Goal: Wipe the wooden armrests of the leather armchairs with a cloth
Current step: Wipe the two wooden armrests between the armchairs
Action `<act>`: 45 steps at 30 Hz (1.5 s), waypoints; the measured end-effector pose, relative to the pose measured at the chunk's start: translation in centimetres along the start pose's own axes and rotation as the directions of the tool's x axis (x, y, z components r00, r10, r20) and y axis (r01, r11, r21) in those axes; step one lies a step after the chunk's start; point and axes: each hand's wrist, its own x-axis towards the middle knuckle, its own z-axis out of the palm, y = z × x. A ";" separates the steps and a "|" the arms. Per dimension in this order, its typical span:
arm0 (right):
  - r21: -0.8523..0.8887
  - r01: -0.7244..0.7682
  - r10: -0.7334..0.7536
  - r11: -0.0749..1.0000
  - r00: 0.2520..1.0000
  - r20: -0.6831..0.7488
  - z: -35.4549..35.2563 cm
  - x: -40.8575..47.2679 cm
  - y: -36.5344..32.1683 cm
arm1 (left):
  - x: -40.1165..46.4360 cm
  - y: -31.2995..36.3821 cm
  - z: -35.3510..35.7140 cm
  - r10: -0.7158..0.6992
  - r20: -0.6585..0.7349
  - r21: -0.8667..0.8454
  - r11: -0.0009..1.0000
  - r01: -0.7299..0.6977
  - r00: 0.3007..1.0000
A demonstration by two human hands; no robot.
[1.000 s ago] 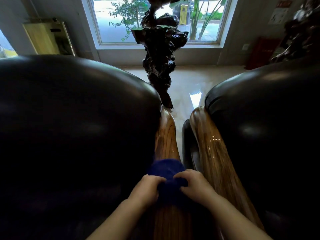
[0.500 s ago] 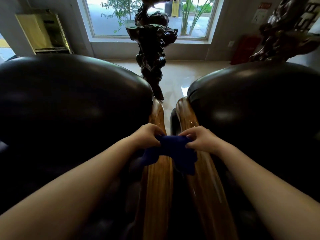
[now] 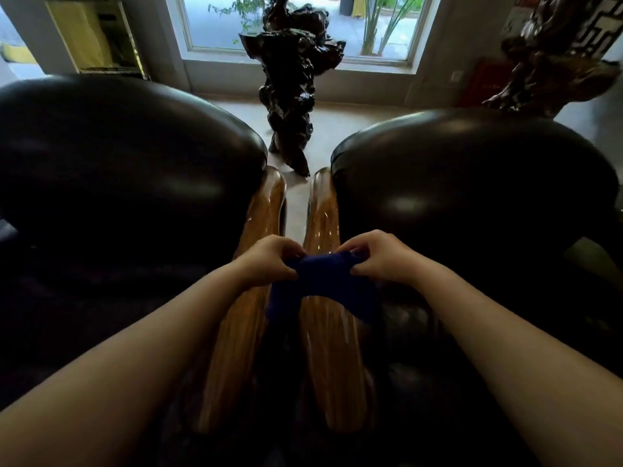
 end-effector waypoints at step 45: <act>-0.211 -0.315 0.123 0.925 0.776 -0.618 24.1 8.7 21.3 | 13.1 -16.8 26.9 0.037 -0.543 0.404 0.887 0.223 0.839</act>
